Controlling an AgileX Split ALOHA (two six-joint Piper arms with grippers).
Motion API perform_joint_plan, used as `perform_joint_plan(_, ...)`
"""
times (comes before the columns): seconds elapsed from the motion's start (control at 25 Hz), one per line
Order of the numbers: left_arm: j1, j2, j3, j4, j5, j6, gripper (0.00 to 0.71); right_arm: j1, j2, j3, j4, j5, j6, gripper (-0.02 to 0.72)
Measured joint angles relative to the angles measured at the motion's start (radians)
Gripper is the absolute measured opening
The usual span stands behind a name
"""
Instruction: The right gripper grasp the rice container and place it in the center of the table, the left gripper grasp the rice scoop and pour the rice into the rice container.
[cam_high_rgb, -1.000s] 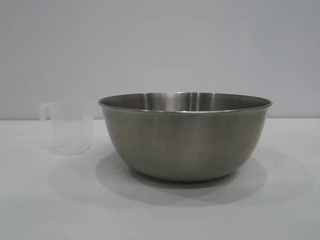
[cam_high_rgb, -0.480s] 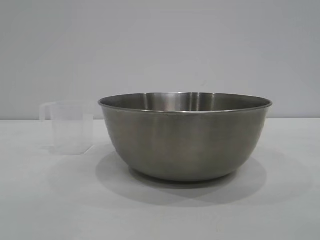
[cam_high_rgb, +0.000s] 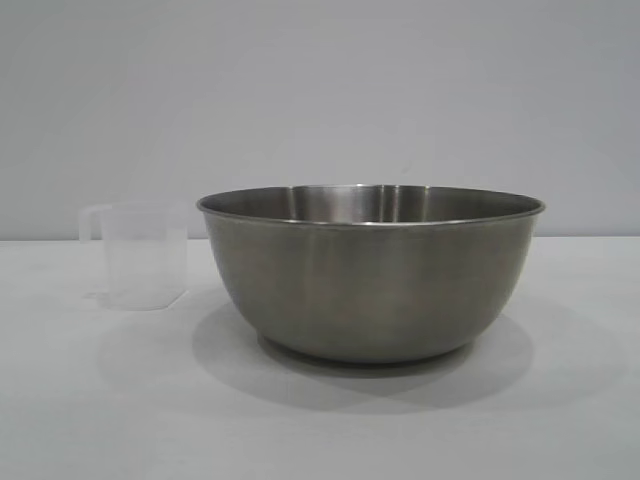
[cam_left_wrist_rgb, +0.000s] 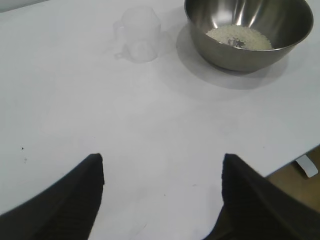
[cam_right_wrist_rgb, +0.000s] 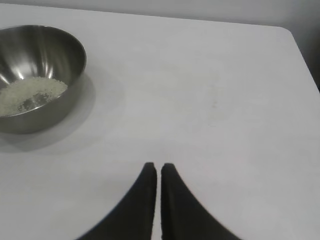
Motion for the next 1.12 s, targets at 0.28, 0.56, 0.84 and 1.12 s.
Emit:
perform_joint_plan(0.28, 0.026, -0.002, 0.0, 0.0, 0.0, 0.0, 0.421, 0.0, 0.0, 0.0, 0.0, 0.0, 0.0, 0.0)
perform_joint_plan(0.56, 0.276, -0.002, 0.0, 0.0, -0.002, 0.0, 0.421, 0.0, 0.0, 0.0, 0.0, 0.0, 0.0, 0.0)
perform_joint_plan(0.84, 0.423, -0.004, 0.0, 0.0, -0.002, 0.0, 0.421, 0.0, 0.0, 0.0, 0.0, 0.0, 0.0, 0.0)
perform_joint_plan(1.12, 0.487, -0.004, 0.0, 0.005, -0.002, 0.0, 0.421, 0.0, 0.0, 0.0, 0.0, 0.0, 0.0, 0.0)
